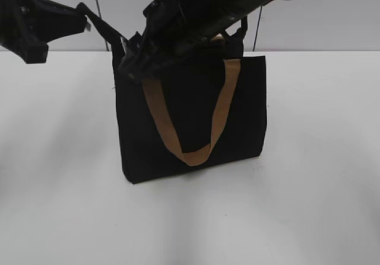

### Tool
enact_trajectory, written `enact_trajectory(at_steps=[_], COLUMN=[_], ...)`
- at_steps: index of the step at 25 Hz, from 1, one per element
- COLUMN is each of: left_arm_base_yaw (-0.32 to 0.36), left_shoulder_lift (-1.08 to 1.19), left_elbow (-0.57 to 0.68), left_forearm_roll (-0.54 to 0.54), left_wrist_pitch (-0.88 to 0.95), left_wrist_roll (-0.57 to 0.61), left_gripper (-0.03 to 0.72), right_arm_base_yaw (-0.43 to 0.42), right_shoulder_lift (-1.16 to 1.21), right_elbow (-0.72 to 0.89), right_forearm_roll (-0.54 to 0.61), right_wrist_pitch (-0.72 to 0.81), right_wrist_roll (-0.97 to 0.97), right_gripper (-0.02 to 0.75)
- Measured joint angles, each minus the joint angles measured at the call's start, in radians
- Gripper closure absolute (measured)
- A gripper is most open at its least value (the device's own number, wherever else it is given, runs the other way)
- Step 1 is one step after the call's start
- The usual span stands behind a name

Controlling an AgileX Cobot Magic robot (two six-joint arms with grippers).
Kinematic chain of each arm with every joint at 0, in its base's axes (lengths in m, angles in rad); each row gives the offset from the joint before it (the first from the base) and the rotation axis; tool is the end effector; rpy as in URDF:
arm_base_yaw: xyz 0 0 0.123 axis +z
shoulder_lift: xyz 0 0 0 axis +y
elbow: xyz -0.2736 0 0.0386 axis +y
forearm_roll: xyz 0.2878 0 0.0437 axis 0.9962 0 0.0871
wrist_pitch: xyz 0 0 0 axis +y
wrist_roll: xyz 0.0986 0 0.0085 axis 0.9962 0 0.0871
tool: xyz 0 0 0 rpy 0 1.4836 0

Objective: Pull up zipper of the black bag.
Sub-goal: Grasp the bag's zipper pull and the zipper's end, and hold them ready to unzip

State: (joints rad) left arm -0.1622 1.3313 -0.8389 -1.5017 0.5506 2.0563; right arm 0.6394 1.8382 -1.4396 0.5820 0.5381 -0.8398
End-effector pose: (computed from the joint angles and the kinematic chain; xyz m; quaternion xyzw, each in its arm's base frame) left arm 0.3103 -0.1032 0.2639 0.4252 0.7098 -0.1219 0.5482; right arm 0.3521 0.2966 0.2388 -0.4722 0.7825 0.1896 0.3588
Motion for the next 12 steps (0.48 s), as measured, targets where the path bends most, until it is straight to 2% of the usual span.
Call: enact_trajectory(at_steps=[3,9,12], left_arm_base_yaw=[0.0,0.0,0.0], left_shoulder_lift=[0.0,0.0,0.0], left_elbow=[0.0,0.0,0.0], left_forearm_roll=[0.0,0.0,0.0], left_wrist_pitch=[0.0,0.0,0.0], left_wrist_roll=[0.0,0.0,0.0], left_gripper=[0.662,0.662,0.662], right_arm_base_yaw=[0.0,0.0,0.0], right_shoulder_lift=[0.003,0.003,0.003], right_elbow=[0.0,0.0,0.0], right_forearm_roll=[-0.001,-0.001,-0.001], right_wrist_pitch=[0.0,-0.016,-0.031], right_wrist_roll=[0.0,0.0,0.0], right_gripper=[0.384,0.56,0.593])
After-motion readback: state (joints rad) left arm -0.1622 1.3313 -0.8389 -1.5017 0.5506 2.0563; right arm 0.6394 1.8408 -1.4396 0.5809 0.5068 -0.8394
